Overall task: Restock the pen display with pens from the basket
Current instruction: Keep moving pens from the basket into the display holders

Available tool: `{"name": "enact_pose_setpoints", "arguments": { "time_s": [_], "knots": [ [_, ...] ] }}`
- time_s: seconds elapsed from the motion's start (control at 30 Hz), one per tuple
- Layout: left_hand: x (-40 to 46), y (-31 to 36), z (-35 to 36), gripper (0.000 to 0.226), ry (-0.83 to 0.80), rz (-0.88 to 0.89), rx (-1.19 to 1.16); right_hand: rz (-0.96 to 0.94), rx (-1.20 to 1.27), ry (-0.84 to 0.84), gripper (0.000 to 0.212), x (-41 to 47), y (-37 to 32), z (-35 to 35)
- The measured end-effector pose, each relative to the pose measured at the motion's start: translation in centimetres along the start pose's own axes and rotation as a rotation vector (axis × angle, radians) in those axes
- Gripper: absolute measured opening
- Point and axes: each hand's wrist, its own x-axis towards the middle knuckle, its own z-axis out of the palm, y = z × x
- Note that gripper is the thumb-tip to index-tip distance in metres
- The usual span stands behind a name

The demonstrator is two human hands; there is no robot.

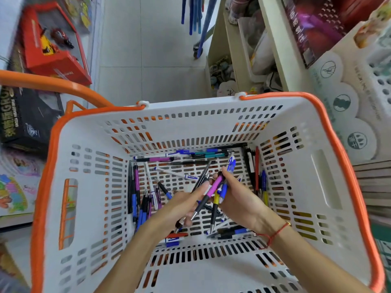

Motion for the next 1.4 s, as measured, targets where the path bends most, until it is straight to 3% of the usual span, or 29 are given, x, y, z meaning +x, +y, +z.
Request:
{"name": "enact_pose_setpoints", "arguments": {
  "time_s": [0.07,0.2,0.37,0.53,0.6,0.7,0.77,0.87,0.93,1.07,1.17,1.23,1.33,1.4],
  "knots": [
    [0.2,0.0,0.1,0.066,-0.01,-0.027,0.018,-0.017,-0.027,0.015,0.053,-0.1,0.1,0.1],
    [-0.1,0.5,-0.3,0.052,-0.093,-0.019,0.012,-0.082,-0.052,0.052,0.049,0.2,0.4,0.0],
    [-0.1,1.2,-2.5,0.062,-0.082,-0.014,0.165,-0.081,-0.105,-0.006,0.039,-0.3,-0.6,-0.4],
    [-0.5,1.0,-3.2,0.045,-0.143,-0.037,0.184,-0.085,-0.317,0.016,0.028,-0.5,-1.3,-0.6],
    [-0.6,0.8,-3.6,0.044,-0.174,-0.074,0.129,-0.188,-0.489,0.119,0.034,-0.1,-1.4,-1.1],
    [-1.0,0.8,-3.8,0.039,-0.222,-0.131,0.136,-0.508,-0.743,0.298,0.026,-0.2,-2.0,-2.3],
    [-1.1,1.0,-3.8,0.047,-0.245,-0.149,0.12,-0.597,-0.878,0.137,0.025,-0.7,-2.8,-2.4],
    [-1.5,1.5,-3.5,0.033,-0.272,-0.172,0.068,-0.627,-1.179,-0.127,0.026,-0.9,-3.4,-2.4],
    [-1.9,1.4,-3.6,0.027,-0.299,-0.176,-0.044,-0.618,-1.238,-0.159,0.029,-0.9,-3.5,-2.2],
    [-1.6,0.6,-4.0,0.036,-0.367,-0.276,-0.568,-0.589,-1.349,-0.252,0.039,-1.4,-2.8,-1.2],
    [-1.3,0.8,-4.0,0.042,-0.379,-0.31,-0.73,-0.541,-1.291,-0.234,0.04,-1.3,-2.3,-0.9],
    [-0.9,1.0,-3.4,0.035,-0.288,-0.265,-0.776,-0.504,-1.152,-0.151,0.031,-1.3,-2.0,-1.0],
    [0.4,0.8,-1.8,0.039,0.105,-0.116,-0.887,-0.457,-0.927,0.075,0.033,-0.7,-1.0,-0.9],
    [0.9,1.0,-0.4,0.046,0.278,0.0,-0.909,-0.415,-0.757,0.219,0.039,-0.3,0.2,0.0]
  ]
}}
